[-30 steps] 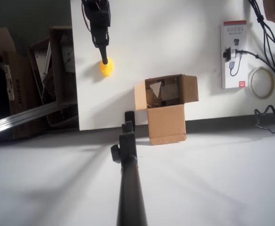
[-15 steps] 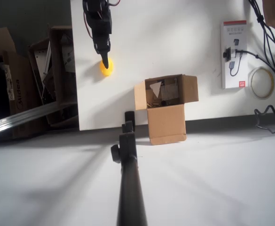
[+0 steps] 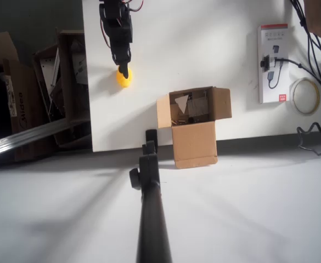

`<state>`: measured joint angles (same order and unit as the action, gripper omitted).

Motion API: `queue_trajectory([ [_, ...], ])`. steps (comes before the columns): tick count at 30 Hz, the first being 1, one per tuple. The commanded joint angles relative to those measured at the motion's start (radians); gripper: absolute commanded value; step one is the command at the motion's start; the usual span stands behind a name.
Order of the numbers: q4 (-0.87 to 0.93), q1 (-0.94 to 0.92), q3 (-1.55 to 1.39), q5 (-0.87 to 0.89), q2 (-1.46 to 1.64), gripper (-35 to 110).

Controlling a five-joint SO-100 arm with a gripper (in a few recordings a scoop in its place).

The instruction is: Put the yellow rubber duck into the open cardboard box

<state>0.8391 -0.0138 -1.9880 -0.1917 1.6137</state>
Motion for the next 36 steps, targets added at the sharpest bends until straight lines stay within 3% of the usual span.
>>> queue_trajectory([
  [1,-0.011,-0.009,0.046,0.005,0.0,15],
  [7,-0.011,-0.011,0.046,0.006,0.009,13],
  [17,-0.011,-0.032,0.046,0.014,0.02,27],
  [36,-0.018,-0.048,0.049,0.012,0.008,19],
])
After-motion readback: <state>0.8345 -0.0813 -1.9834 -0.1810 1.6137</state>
